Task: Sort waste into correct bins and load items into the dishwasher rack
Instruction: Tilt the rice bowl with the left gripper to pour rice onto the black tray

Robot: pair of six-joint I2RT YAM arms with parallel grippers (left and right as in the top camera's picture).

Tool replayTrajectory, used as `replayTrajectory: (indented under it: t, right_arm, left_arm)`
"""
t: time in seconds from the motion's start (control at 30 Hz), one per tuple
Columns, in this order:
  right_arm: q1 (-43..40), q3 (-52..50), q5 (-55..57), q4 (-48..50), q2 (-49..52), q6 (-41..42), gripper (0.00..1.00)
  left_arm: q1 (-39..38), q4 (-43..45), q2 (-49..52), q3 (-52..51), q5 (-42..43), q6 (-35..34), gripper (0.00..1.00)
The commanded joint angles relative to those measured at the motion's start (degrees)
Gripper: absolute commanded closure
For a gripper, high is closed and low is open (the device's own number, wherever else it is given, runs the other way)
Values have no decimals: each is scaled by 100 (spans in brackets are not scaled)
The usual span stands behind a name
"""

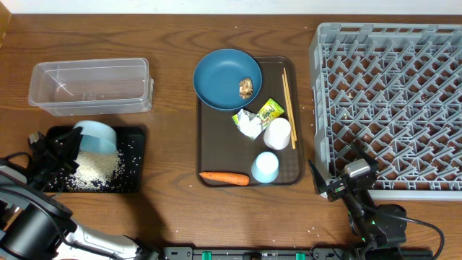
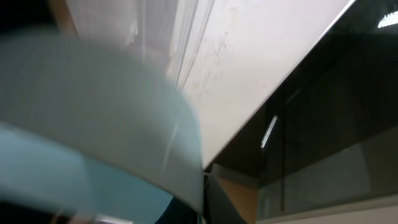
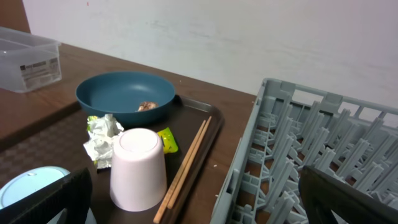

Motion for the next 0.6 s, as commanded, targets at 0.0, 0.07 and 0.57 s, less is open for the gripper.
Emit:
replayTrajectory:
  t: [0.0,0.07,0.57]
  right_arm:
    - [-26,-9,-9,-24,4,-39,1]
    - [-26,-9,-9,-24,4,-39,1]
    - [-26,-9,-9,-24,4,-39,1]
  left_arm:
    - [31,-116,7,39,144,-118,94]
    - [33,39,7,39,144,-48,94]
    - [-33,87,-7,39,144,-133,94]
